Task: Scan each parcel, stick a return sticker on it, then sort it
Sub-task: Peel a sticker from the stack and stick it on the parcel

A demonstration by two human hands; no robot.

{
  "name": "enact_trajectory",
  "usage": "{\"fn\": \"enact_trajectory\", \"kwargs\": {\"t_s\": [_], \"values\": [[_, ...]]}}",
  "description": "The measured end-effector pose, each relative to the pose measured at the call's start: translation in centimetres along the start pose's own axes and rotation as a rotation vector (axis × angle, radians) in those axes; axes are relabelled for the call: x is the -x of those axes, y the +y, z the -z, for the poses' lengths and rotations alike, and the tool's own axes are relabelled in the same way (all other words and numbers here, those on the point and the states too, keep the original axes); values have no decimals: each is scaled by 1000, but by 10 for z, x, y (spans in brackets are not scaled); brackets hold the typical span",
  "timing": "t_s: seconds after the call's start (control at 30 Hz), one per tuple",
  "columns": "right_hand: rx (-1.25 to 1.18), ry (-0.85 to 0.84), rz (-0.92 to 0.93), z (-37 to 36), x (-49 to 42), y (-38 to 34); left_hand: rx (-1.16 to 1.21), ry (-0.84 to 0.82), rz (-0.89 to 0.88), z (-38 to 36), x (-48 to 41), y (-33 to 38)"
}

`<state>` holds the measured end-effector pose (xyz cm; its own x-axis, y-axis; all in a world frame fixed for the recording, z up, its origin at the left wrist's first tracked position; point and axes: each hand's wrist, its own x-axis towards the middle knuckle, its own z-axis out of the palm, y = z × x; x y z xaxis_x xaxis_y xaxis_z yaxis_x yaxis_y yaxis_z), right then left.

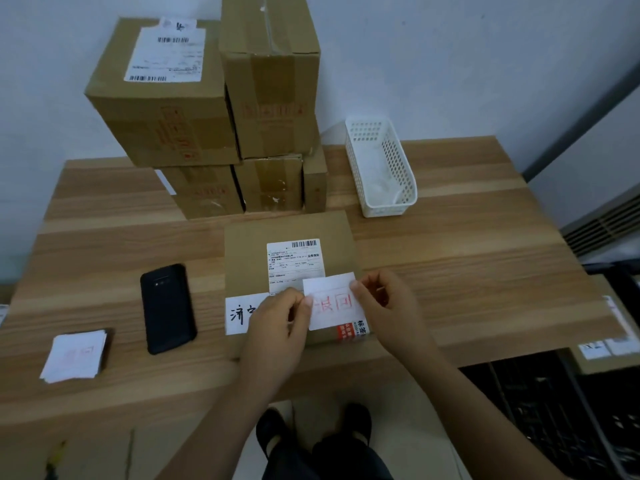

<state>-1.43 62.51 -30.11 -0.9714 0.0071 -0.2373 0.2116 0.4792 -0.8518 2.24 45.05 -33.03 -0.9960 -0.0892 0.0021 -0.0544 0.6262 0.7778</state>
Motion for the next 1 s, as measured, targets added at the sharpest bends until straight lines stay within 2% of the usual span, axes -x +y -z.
{"fn": "enact_trajectory", "kwargs": {"t_s": [0.07,0.17,0.33,0.47,0.63,0.77,1.0], "values": [[43,63,57,-2,-3,11,-127,43,-47,-7,-1,0],[94,62,86,-2,-5,23,-244,73,-39,-16,-1,-1],[59,67,163,-10,-15,22,-297,151,-29,-11,-2,-1],[10,-21,193,-35,-34,1,-359,231,38,14,-14,-10],[58,-43,236,-76,-67,-32,-373,321,98,45,-45,-35],[74,2,213,-114,-101,-46,-370,240,128,63,-84,-64],[264,110,132,-165,-143,-42,-508,36,141,70,-140,-121]]}}
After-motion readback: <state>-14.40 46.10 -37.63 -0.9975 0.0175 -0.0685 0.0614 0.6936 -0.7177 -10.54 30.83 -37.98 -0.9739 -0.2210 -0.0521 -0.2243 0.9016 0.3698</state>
